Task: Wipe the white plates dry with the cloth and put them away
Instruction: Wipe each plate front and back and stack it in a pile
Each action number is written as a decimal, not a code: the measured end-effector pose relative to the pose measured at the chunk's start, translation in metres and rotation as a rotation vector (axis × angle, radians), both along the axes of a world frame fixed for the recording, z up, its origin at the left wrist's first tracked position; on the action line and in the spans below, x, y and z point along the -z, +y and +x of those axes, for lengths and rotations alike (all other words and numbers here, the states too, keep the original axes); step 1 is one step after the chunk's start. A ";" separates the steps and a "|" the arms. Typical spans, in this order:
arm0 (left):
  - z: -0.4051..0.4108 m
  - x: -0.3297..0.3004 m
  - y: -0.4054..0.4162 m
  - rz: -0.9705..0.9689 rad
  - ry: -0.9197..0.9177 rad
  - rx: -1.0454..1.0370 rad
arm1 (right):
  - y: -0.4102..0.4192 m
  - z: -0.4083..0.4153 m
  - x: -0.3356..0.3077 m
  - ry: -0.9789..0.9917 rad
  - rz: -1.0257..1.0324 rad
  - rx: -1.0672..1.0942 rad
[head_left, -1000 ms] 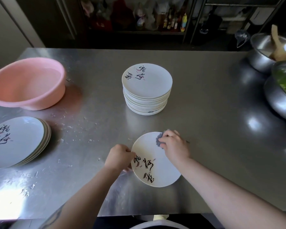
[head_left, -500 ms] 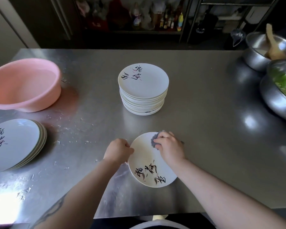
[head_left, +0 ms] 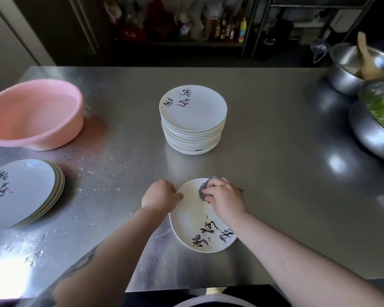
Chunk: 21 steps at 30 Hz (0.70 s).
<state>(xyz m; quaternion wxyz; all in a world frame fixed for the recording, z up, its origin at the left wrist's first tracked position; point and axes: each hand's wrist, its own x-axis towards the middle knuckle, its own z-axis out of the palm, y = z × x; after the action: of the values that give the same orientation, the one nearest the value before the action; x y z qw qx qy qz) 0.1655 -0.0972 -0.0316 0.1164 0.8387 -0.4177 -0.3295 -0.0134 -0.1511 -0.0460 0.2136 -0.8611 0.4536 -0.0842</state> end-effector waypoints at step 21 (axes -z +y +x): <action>0.009 0.004 0.017 -0.074 0.088 -0.150 | -0.008 -0.020 -0.010 0.159 -0.012 0.009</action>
<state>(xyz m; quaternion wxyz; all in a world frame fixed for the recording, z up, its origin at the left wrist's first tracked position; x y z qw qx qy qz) 0.1745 -0.0805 -0.0355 0.1900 0.8475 -0.3601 -0.3406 -0.0337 -0.1586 -0.0356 0.1713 -0.8642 0.4727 -0.0191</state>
